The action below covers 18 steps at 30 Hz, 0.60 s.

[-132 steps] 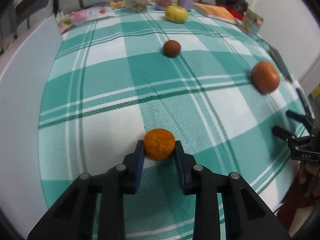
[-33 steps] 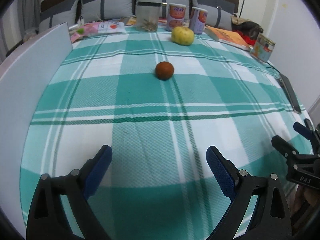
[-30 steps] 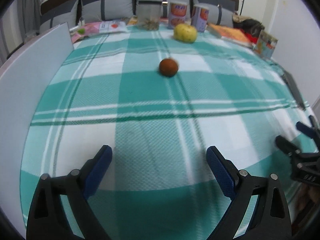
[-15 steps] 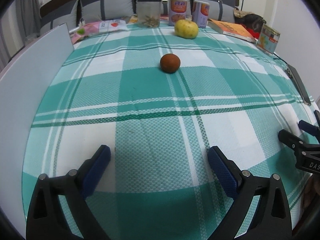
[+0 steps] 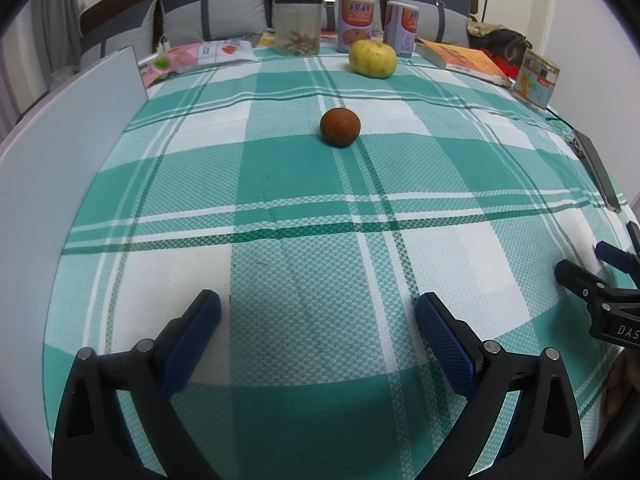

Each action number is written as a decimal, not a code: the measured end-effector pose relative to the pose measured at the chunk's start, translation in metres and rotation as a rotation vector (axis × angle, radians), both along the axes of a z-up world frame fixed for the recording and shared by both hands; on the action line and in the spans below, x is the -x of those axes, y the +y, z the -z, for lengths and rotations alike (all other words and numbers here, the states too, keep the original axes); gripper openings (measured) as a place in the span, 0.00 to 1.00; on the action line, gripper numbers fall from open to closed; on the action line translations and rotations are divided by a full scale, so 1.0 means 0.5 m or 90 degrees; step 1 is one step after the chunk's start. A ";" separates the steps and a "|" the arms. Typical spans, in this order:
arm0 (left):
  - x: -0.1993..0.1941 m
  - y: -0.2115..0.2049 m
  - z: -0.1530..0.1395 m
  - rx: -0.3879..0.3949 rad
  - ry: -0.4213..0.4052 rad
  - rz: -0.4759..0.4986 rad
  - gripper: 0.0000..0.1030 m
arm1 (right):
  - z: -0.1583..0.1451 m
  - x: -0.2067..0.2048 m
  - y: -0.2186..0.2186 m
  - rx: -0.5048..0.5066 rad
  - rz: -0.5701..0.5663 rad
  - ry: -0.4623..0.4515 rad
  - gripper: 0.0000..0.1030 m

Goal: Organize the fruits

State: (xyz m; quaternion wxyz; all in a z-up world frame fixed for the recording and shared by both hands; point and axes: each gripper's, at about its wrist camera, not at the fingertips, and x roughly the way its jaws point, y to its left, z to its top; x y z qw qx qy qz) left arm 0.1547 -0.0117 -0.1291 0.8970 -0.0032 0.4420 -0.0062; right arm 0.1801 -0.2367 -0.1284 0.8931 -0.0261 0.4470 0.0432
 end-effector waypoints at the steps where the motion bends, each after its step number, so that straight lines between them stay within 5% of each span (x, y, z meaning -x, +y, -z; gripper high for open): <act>1: 0.000 -0.001 0.000 -0.001 0.000 0.000 0.96 | 0.000 0.000 0.000 0.000 0.000 0.000 1.00; 8: -0.009 -0.001 -0.006 0.002 0.016 0.008 0.97 | 0.000 0.000 0.000 0.000 0.000 0.000 1.00; 15: -0.164 0.007 -0.067 0.082 -0.012 0.032 0.96 | 0.000 0.000 0.000 -0.001 0.000 0.001 1.00; 18: -0.219 -0.007 -0.057 0.066 -0.009 0.050 0.95 | 0.000 0.000 0.000 -0.001 0.000 0.001 1.00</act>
